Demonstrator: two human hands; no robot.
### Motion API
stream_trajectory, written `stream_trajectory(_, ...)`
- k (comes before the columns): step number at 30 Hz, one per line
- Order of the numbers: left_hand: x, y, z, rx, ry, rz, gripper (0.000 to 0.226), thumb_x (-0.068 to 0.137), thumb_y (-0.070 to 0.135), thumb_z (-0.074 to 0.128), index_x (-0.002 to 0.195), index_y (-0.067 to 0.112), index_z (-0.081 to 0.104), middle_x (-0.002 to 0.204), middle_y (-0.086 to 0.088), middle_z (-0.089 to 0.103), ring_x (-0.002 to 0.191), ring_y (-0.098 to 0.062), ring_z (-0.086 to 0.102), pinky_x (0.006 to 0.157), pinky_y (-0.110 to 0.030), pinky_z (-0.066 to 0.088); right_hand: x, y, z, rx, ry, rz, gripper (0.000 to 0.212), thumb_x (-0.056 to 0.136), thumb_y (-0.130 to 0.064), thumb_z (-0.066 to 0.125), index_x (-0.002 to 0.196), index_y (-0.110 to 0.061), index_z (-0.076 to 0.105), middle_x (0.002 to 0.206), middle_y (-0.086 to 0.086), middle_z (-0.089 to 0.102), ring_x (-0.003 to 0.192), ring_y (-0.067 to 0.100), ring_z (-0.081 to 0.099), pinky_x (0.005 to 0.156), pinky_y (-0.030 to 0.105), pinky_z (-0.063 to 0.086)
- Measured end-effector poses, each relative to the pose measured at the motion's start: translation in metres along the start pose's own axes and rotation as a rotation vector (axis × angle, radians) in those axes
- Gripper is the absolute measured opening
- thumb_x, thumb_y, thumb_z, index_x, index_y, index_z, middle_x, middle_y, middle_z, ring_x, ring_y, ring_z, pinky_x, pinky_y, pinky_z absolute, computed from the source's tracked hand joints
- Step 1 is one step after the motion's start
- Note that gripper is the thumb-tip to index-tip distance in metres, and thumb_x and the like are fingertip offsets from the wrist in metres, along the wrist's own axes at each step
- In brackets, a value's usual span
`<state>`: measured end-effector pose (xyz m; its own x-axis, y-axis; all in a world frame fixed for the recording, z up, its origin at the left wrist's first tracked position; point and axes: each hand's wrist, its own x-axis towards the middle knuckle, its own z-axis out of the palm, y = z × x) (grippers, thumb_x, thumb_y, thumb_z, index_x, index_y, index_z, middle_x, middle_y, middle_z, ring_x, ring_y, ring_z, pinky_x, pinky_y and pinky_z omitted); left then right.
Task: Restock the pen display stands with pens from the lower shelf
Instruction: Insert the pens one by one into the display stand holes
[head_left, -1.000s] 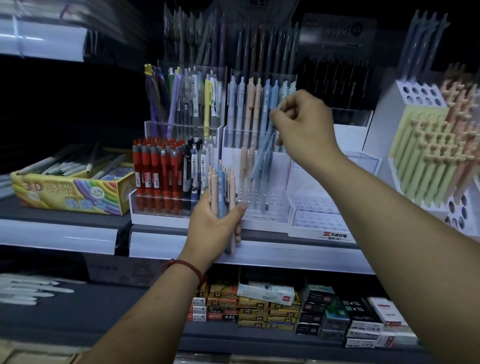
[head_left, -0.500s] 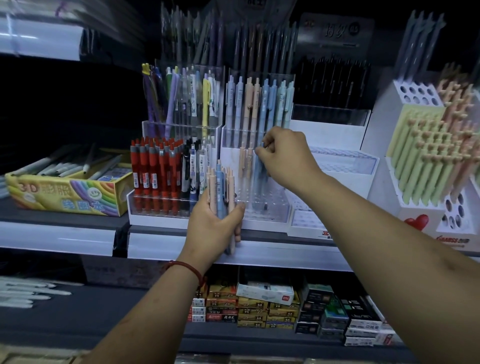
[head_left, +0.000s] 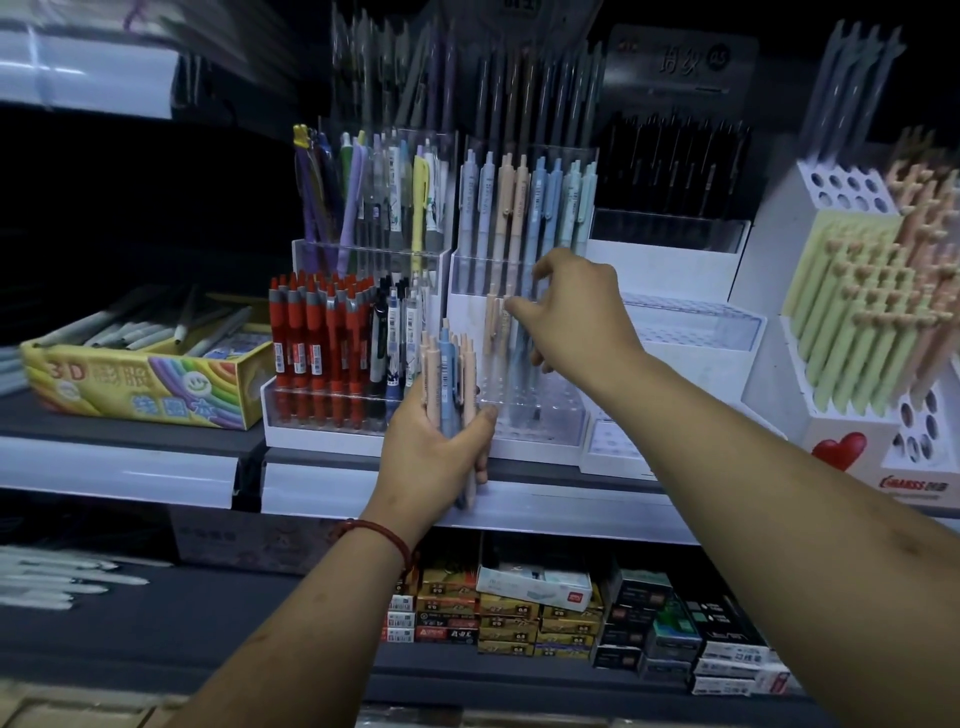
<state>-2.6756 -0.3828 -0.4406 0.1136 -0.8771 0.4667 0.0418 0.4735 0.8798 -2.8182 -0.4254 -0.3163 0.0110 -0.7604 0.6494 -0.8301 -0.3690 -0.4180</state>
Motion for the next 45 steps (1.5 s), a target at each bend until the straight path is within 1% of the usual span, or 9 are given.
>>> stream_trajectory(6, -0.001, 0.003, 0.0, -0.001, 0.004, -0.014, 0.028, 0.094, 0.014, 0.075, 0.114, 0.012, 0.056, 0.056, -0.002, 0.063, 0.048, -0.024, 0.061, 0.048, -0.039, 0.057, -0.033, -0.029, -0.007, 0.356, -0.189, -0.184, 0.012, 0.095, -0.024, 0.071, 0.087, -0.014, 0.07, 0.078, 0.001, 0.068, 0.052, 0.004, 0.055, 0.06, 0.028, 0.05)
stream_trajectory(11, -0.002, 0.006, -0.001, 0.011, -0.013, -0.001, 0.022, 0.095, 0.01, 0.072, 0.107, 0.012, 0.055, 0.056, -0.001, 0.062, 0.047, -0.025, 0.061, 0.047, -0.036, 0.055, -0.038, -0.039, -0.016, 0.598, -0.413, -0.137, 0.004, 0.092, -0.012, 0.074, 0.094, -0.009, 0.077, 0.071, -0.005, 0.067, 0.046, 0.011, 0.054, 0.043, 0.016, 0.041)
stream_trajectory(15, -0.002, 0.007, -0.001, 0.017, -0.017, 0.016, 0.021, 0.095, 0.009, 0.071, 0.11, 0.007, 0.057, 0.056, -0.004, 0.063, 0.047, -0.026, 0.062, 0.047, -0.034, 0.054, -0.035, -0.039, -0.013, 0.514, -0.461, -0.14, 0.018, 0.09, -0.012, 0.077, 0.107, -0.006, 0.073, 0.083, 0.01, 0.068, 0.053, 0.022, 0.062, 0.047, 0.025, 0.05)
stream_trajectory(20, -0.002, 0.005, -0.001, 0.033, -0.033, 0.038, 0.022, 0.094, 0.011, 0.072, 0.106, 0.021, 0.057, 0.058, -0.004, 0.063, 0.048, -0.025, 0.062, 0.048, -0.034, 0.053, -0.031, -0.033, -0.017, 0.604, -0.546, -0.055, 0.012, 0.091, -0.004, 0.073, 0.097, 0.006, 0.071, 0.072, 0.019, 0.069, 0.06, 0.027, 0.066, 0.057, 0.032, 0.058)
stream_trajectory(24, 0.0, 0.002, 0.0, 0.008, -0.007, 0.021, 0.023, 0.093, 0.01, 0.074, 0.107, 0.018, 0.057, 0.056, 0.002, 0.06, 0.047, -0.022, 0.059, 0.048, -0.033, 0.053, -0.03, -0.036, -0.022, 0.665, -0.456, -0.053, 0.004, 0.094, 0.0, 0.067, 0.094, 0.002, 0.071, 0.08, 0.022, 0.07, 0.066, 0.026, 0.069, 0.06, 0.029, 0.059)
stream_trajectory(30, 0.0, -0.001, -0.002, -0.017, -0.021, 0.021, 0.019, 0.097, 0.016, 0.07, 0.109, 0.015, 0.055, 0.058, -0.006, 0.058, 0.047, -0.025, 0.055, 0.05, -0.035, 0.052, -0.002, -0.036, -0.057, 0.889, -0.058, 0.065, 0.013, 0.103, -0.004, 0.056, 0.093, -0.004, 0.065, 0.075, 0.012, 0.065, 0.057, 0.018, 0.064, 0.053, 0.027, 0.057)
stream_trajectory(35, 0.002, -0.004, -0.001, -0.048, -0.003, 0.007, 0.014, 0.099, 0.021, 0.069, 0.102, 0.016, 0.056, 0.057, -0.003, 0.055, 0.049, -0.026, 0.051, 0.052, -0.038, 0.05, 0.006, -0.02, -0.06, 0.643, 0.086, 0.073, 0.013, 0.105, -0.011, 0.053, 0.097, -0.004, 0.061, 0.075, 0.008, 0.062, 0.059, 0.022, 0.064, 0.056, 0.035, 0.06)
stream_trajectory(40, 0.001, -0.003, 0.0, -0.052, -0.005, 0.014, 0.013, 0.099, 0.02, 0.068, 0.1, 0.017, 0.056, 0.056, -0.002, 0.055, 0.049, -0.024, 0.051, 0.05, -0.036, 0.049, 0.001, -0.002, -0.044, 0.297, 0.082, -0.032, 0.015, 0.105, -0.015, 0.053, 0.099, -0.003, 0.06, 0.108, 0.017, 0.059, 0.063, 0.021, 0.067, 0.054, 0.031, 0.058)
stream_trajectory(45, 0.001, -0.004, 0.0, -0.057, -0.004, 0.017, 0.013, 0.099, 0.018, 0.068, 0.101, 0.017, 0.056, 0.058, -0.002, 0.055, 0.051, -0.024, 0.051, 0.051, -0.036, 0.049, -0.001, 0.006, -0.037, 0.152, 0.077, -0.066, 0.018, 0.105, -0.017, 0.052, 0.099, -0.002, 0.06, 0.106, 0.005, 0.049, 0.081, 0.033, 0.066, 0.069, 0.043, 0.061)
